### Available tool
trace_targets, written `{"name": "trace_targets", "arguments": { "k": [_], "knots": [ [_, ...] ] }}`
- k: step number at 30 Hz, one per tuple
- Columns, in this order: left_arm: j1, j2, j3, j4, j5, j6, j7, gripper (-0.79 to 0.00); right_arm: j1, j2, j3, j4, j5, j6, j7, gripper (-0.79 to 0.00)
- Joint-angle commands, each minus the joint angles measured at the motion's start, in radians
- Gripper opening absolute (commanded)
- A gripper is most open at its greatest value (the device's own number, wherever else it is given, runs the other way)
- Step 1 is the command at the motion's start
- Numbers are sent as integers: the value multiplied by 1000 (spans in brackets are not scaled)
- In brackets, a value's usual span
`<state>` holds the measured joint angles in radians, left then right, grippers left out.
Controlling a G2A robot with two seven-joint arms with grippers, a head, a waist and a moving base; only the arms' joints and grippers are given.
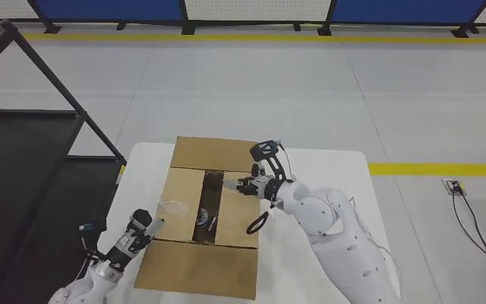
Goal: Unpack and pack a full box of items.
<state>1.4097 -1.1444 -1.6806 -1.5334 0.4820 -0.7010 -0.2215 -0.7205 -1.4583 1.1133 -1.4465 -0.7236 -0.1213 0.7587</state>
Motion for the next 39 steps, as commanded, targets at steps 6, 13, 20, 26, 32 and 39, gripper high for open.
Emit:
{"name": "trace_targets", "arguments": {
  "k": [6, 13, 20, 26, 32, 39],
  "knots": [
    [1, 1, 42, -37, 22, -14, -31, 0, -6, 4, -2, -1, 5, -3, 17, 0],
    [31, 2, 50, -76, 86, -24, 24, 0, 9, 5, -13, 8, 10, -6, 27, 0],
    [106, 6, -93, -89, 402, 126, 299, 0, 0, 12, 1, -5, 10, -8, 22, 0],
    [123, 21, -109, -62, 887, 236, 439, 0, -21, 19, 13, -38, 4, -11, 19, 0],
    [152, 30, -73, -17, 1021, 161, 522, 0, -58, 27, 19, -94, -18, -6, 22, 0],
    [147, 26, -65, -10, 975, 183, 523, 0, -114, 39, 22, -157, -66, 6, 46, 0]
  ]
}}
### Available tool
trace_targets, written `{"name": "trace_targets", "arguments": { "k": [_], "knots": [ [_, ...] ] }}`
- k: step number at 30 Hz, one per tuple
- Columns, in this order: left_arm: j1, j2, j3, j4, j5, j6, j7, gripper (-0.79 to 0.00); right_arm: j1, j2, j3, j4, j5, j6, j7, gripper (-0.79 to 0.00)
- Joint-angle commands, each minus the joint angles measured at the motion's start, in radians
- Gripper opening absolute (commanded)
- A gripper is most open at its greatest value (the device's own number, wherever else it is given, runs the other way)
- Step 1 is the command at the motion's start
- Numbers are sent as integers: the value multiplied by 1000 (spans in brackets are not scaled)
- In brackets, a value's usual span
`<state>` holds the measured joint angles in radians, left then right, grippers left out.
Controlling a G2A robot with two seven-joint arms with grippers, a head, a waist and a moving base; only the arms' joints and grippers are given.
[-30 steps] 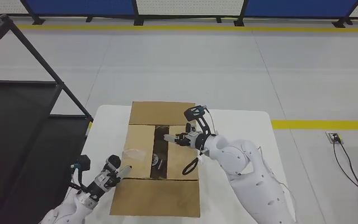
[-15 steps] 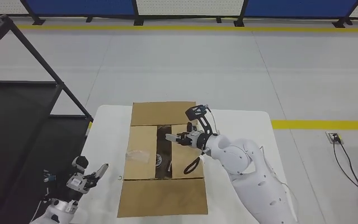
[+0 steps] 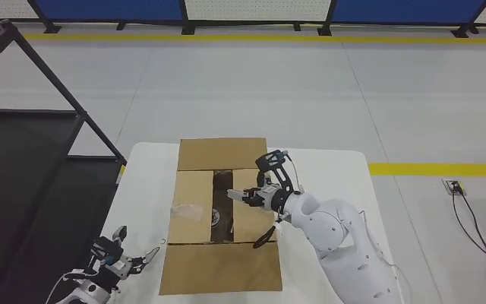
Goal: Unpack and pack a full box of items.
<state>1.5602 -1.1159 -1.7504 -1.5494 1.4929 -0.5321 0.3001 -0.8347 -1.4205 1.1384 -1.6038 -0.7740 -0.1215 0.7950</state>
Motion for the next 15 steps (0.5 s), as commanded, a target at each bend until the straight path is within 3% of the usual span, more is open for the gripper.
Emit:
{"name": "trace_targets", "arguments": {
  "k": [1, 5, 7, 11, 15],
  "knots": [
    [-15, -6, -1, 16, -66, 66, -4, 0, 1, 2, -6, -1, -40, 24, 13, 0],
    [-38, -17, 2, 38, -44, 300, -1, 0, -10, 4, -7, -17, -56, 46, -1, 0],
    [-43, -23, 11, 49, -56, 358, 3, 0, -18, 7, 0, -26, -59, 43, -4, 0],
    [-54, -25, 28, 65, 10, 430, -12, 0, -31, 11, 9, -40, -61, 38, -10, 0],
    [-51, -25, 55, 60, 53, 403, 12, 0, -38, 14, 12, -54, -65, 35, -14, 0]
  ]
}}
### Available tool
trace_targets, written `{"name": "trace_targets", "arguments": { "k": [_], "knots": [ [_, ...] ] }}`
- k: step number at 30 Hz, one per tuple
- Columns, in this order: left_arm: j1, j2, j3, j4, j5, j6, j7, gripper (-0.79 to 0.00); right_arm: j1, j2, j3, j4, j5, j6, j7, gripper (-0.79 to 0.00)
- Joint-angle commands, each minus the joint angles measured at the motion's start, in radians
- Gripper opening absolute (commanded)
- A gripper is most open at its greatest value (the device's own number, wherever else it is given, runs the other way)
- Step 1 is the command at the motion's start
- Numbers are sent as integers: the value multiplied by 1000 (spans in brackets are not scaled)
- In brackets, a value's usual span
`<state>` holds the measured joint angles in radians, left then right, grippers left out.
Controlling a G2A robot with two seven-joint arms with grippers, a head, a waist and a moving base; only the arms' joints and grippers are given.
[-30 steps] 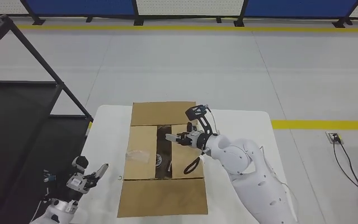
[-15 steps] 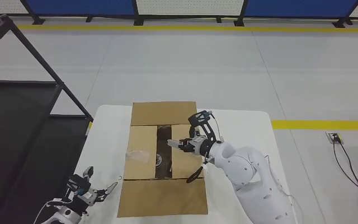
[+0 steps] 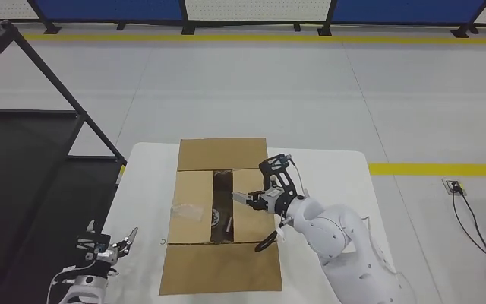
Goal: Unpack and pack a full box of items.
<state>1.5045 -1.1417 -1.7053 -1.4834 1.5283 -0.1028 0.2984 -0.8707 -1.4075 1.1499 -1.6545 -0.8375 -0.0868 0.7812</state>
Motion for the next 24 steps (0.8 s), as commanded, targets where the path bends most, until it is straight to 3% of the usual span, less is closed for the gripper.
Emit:
{"name": "trace_targets", "arguments": {
  "k": [1, 8, 12, 15, 20, 24],
  "knots": [
    [13, 5, 23, -11, 44, -92, 27, 0, -4, 1, 1, -7, -3, 0, -1, 0],
    [15, 6, 25, -12, 52, -115, 30, 0, -20, 7, 11, -18, -3, -3, -8, 0],
    [-35, -6, 67, 0, 14, -29, -14, 0, -30, 10, 16, -25, -2, -3, -12, 0],
    [-86, -9, 93, 16, 9, -51, -34, 0, -40, 13, 20, -33, -3, 0, -13, 0],
    [-141, 0, 125, 67, 117, -148, 41, 0, -61, 18, 29, -59, -9, 7, -17, 0],
    [-176, 4, 141, 114, 172, -158, 81, 0, -79, 22, 36, -79, -13, 10, -19, 0]
  ]
}}
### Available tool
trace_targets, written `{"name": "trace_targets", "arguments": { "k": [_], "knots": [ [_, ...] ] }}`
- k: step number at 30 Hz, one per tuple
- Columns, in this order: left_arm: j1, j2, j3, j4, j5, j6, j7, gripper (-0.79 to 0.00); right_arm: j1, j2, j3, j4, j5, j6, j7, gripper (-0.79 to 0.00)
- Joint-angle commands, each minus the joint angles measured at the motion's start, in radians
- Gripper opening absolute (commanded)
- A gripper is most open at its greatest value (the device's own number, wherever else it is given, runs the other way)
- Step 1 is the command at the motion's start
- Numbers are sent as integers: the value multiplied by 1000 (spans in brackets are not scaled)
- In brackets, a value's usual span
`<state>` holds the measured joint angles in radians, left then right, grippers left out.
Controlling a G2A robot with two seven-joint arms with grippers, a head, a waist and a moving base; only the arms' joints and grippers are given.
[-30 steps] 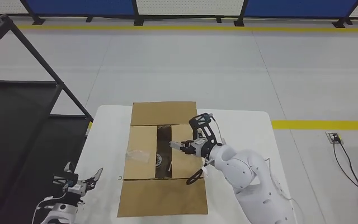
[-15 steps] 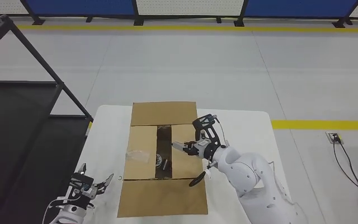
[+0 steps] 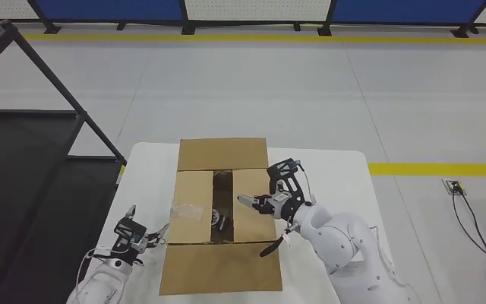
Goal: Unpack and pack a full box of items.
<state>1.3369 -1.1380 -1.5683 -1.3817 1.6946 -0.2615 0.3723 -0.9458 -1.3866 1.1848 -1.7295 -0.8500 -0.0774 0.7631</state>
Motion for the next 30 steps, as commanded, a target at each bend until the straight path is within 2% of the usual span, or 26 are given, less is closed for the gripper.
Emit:
{"name": "trace_targets", "arguments": {
  "k": [1, 7, 15, 17, 19, 26, 30],
  "knots": [
    [-16, 0, 9, 22, 12, 3, 8, 0, -8, 2, 3, -7, -1, 1, -3, 0],
    [-50, -4, 49, 68, 65, 70, 44, 0, -19, 6, 9, -18, -1, 4, -4, 0],
    [-78, -10, 86, 109, 96, 121, 73, -191, -13, 9, 1, -22, -4, 12, -1, 0],
    [-85, -11, 92, 118, 100, 125, 76, -197, -11, 9, -1, -22, -5, 13, 0, 0],
    [-94, -12, 99, 128, 101, 127, 77, -305, -10, 10, -3, -24, -6, 16, 1, 0],
    [-120, -15, 131, 155, 104, 105, 98, -332, -12, 13, -7, -35, -12, 27, 8, 0],
    [-118, -13, 128, 155, 95, 79, 114, -394, -14, 14, -9, -42, -15, 32, 11, 0]
  ]
}}
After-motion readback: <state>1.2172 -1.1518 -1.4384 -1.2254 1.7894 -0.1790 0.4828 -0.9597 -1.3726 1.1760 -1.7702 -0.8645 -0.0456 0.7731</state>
